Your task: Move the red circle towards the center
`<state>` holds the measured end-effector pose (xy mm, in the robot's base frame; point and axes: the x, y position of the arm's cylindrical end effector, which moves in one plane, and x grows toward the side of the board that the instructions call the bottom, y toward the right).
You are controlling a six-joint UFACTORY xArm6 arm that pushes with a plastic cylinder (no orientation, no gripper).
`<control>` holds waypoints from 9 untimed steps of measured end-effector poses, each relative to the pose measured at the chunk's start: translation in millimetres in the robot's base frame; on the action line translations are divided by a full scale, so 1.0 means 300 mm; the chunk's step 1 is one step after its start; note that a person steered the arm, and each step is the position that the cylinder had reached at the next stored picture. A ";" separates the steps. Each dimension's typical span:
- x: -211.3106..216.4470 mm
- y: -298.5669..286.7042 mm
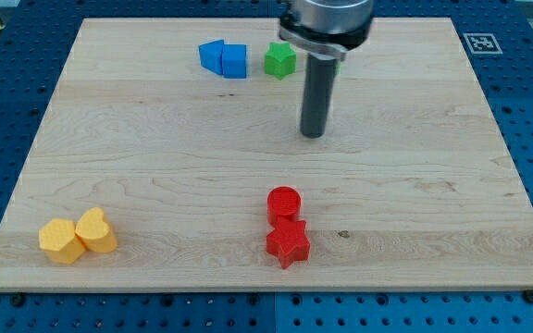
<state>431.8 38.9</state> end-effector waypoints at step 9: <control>0.621 0.044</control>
<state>618.1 52.1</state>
